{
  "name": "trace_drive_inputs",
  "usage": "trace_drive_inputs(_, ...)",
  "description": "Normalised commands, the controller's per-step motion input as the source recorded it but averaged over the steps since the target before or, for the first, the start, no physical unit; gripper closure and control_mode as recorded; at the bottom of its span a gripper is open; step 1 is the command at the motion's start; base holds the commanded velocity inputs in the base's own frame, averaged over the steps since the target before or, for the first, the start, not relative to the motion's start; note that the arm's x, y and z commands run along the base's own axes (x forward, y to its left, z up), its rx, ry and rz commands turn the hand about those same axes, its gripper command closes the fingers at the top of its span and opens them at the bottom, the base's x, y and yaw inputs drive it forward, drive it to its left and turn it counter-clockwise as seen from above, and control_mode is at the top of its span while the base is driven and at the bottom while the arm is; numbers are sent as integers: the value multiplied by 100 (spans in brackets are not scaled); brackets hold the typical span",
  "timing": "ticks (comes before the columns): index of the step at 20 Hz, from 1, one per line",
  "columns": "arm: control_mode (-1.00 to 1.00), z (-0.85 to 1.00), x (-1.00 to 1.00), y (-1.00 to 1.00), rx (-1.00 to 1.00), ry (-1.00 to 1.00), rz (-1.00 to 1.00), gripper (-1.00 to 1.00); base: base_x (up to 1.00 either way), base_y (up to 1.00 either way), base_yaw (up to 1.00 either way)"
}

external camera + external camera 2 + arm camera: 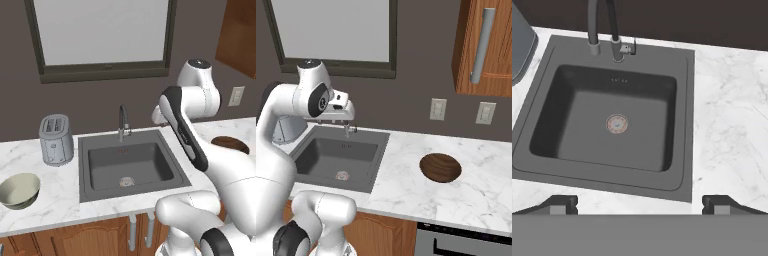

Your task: Rinse each bowl for a few seconds and place them down in the sink or on the counter.

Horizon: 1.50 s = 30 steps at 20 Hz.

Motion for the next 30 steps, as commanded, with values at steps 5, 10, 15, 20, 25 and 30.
trace_drive_inputs(5, -100, -15, -9, 0, 0, -6, 2, -100, 0, 0, 0)
trace_drive_inputs(10, -100, -16, -9, 0, 0, -7, 3, -100, 0, 0, 0)
trace_drive_inputs(15, -100, -16, -11, 0, 0, -11, 5, -100, 0, 0, 0)
trace_drive_inputs(20, -100, -14, -14, 0, 0, -12, 5, -100, 0, 0, 0)
trace_drive_inputs(25, -100, -13, -12, 0, 0, -12, 5, -100, 0, 0, 0)
trace_drive_inputs(30, -100, -13, -4, 0, 1, -11, 5, -100, 0, 0, 0)
